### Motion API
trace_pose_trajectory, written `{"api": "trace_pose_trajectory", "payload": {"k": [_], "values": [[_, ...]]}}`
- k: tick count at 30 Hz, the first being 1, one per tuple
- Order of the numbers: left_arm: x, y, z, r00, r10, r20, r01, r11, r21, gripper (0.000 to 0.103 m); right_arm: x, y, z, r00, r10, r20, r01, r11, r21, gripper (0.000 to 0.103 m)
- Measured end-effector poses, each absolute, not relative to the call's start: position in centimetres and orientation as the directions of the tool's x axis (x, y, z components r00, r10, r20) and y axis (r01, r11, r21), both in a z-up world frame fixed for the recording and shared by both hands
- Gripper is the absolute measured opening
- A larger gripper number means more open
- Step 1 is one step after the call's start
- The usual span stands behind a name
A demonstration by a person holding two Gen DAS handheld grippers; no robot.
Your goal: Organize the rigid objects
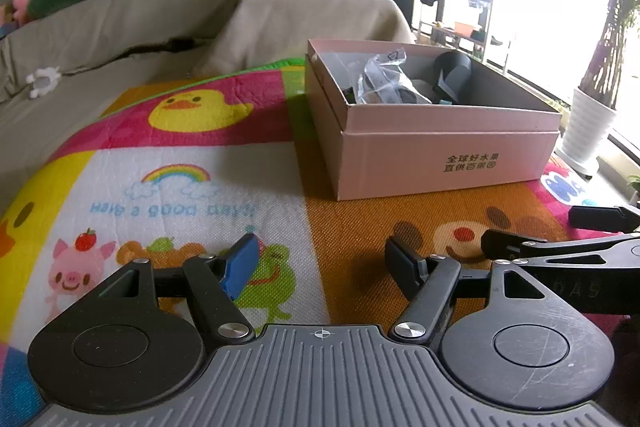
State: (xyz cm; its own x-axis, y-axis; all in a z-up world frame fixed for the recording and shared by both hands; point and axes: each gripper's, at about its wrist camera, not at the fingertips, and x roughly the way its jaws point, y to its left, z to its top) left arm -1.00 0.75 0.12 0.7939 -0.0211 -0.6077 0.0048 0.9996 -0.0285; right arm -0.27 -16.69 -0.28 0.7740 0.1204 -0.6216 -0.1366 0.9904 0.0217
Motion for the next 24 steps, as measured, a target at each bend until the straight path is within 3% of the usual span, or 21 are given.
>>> {"api": "trace_pose_trajectory", "payload": {"k": [18, 24], "values": [[-1.49, 0.68, 0.12, 0.792, 0.0, -0.61, -0.013, 1.0, -0.017, 0.076, -0.21, -16.61, -0.29, 0.775, 0.113, -0.622, -0.135, 0.991, 0.012, 0.099], [-1.69, 0.74, 0.2, 0.794, 0.024, -0.608, -0.037, 0.999, -0.009, 0.071, -0.2, -16.61, -0.29, 0.775, 0.113, -0.622, -0.135, 0.991, 0.012, 0.099]]}}
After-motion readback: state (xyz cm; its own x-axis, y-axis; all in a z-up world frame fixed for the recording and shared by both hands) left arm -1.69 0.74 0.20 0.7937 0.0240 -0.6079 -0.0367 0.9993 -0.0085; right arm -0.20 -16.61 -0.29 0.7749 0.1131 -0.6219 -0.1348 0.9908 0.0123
